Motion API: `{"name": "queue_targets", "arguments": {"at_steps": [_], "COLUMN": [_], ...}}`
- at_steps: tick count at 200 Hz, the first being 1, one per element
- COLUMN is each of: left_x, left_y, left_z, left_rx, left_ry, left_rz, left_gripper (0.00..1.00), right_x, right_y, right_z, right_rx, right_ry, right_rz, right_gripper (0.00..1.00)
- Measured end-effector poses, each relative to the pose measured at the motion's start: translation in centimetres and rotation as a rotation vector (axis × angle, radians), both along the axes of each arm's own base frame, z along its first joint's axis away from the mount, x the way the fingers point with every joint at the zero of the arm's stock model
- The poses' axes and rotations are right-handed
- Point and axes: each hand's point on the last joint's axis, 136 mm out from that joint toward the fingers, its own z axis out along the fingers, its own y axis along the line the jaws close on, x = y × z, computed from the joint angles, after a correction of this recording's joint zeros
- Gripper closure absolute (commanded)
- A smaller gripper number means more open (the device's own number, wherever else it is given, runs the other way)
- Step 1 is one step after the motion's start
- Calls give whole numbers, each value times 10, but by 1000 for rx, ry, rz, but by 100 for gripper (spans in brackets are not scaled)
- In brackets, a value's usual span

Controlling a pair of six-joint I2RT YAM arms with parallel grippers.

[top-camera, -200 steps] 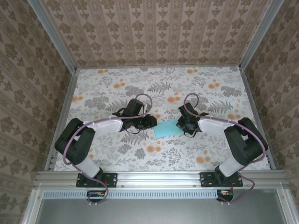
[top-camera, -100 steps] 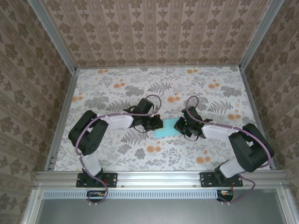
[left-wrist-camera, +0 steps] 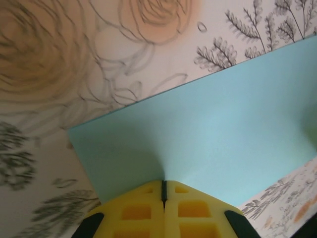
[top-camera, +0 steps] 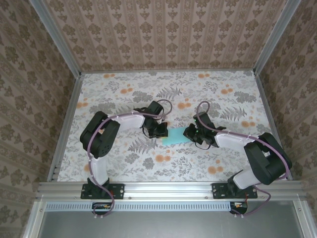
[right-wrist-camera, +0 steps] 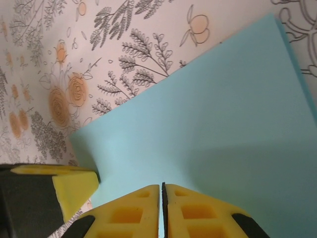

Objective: Fold a paper plane with a square sheet of paper (pick it up from the middle)
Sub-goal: Rotate the square sheet of paper at the center of the table, then first fold in half a square sheet of paper at the center of the table.

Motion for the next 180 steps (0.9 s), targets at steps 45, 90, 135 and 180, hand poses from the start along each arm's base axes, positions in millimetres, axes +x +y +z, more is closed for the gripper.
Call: {"name": "queue_targets", "arguments": {"at_steps": [45, 90, 135, 180], "left_x": [21, 21, 9, -15], "left_y": [22, 20, 3, -12], "left_z": [0, 11, 51, 39], "left_rx": [60, 11, -151, -214], "left_ry": [-59, -71, -122, -48], "left_rz": [-56, -43, 63, 114], "left_gripper": [98, 95, 100, 100], "right_x": [3, 0, -4, -13], "right_y": [6, 26, 50, 63], "right_z": [5, 11, 12, 7], "right_rx": [19, 41, 100, 132], "right_ry": [-24, -45, -60, -56], "right_rz": [19, 61, 64, 41], "right_gripper": [88, 92, 100, 100]}}
